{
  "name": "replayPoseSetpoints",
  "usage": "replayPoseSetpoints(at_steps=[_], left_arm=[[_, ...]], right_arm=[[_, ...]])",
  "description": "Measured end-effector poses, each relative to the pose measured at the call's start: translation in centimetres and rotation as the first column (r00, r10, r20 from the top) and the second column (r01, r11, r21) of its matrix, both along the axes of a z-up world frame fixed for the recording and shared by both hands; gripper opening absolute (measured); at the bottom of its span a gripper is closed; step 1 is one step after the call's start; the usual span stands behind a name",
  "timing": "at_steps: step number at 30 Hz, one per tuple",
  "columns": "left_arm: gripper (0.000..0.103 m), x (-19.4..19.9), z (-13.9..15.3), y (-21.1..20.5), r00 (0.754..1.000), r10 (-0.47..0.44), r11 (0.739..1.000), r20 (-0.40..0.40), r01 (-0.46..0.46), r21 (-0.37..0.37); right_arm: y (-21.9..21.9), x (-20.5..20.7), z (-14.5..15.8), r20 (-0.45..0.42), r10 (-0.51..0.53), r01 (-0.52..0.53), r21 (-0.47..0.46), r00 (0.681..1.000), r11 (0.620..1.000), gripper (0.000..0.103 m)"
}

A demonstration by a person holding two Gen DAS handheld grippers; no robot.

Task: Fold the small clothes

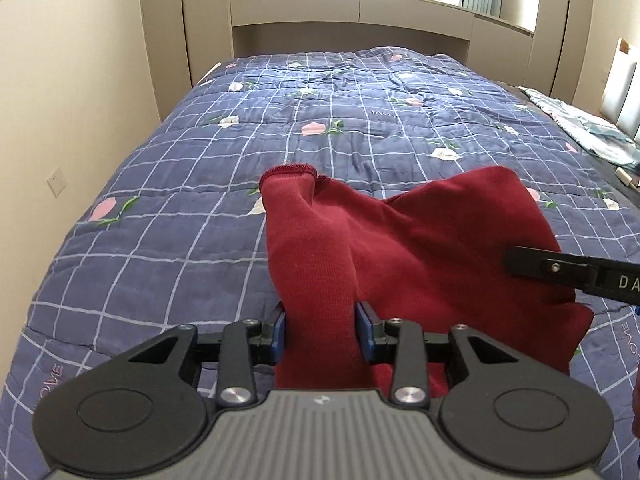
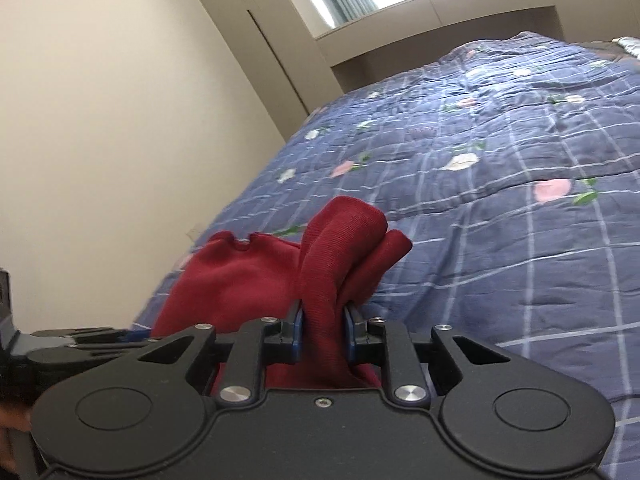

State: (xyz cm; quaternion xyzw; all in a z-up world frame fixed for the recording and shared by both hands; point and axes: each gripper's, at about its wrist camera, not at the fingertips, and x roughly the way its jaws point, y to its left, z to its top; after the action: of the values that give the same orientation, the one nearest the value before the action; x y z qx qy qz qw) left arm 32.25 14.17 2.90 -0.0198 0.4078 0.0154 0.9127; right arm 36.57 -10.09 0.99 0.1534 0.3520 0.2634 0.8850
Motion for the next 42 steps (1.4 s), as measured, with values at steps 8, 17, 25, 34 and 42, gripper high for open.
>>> replayPoseSetpoints(at_steps=[8,17,25,34,42], left_arm=[[0.056,0.0,-1.0,0.8,0.999,0.023,1.0,-0.024,-0.023,0.003],[0.086,-0.3,-0.8,0.1,1.0,0.022,0.999,-0.019,-0.021,0.05],[0.102,-1.1,0.3,0.3,0.998,0.055,0.997,0.012,-0.055,0.059],[0.102,-5.2,2.7,0.0,0.993,0.094,0.995,0.073,-0.097,0.035],[0.103,-10.8,5.1,-1.9,0.982,0.105,0.993,0.154,-0.112,0.034]], right_arm=[[-0.6,-0.2,-1.2,0.001,-0.04,0.039,-0.074,0.999,0.996,0.034],[-0.2,-0.5,-1.3,0.024,-0.053,0.056,-0.131,0.998,0.99,0.078],[-0.7,-1.5,-0.6,0.068,-0.086,0.096,-0.152,0.994,0.984,0.102],[-1.3,-6.0,1.7,0.181,-0.122,0.153,-0.169,0.976,0.974,0.102],[-2.4,-12.7,4.8,0.318,-0.095,0.161,-0.187,0.943,0.969,0.102]])
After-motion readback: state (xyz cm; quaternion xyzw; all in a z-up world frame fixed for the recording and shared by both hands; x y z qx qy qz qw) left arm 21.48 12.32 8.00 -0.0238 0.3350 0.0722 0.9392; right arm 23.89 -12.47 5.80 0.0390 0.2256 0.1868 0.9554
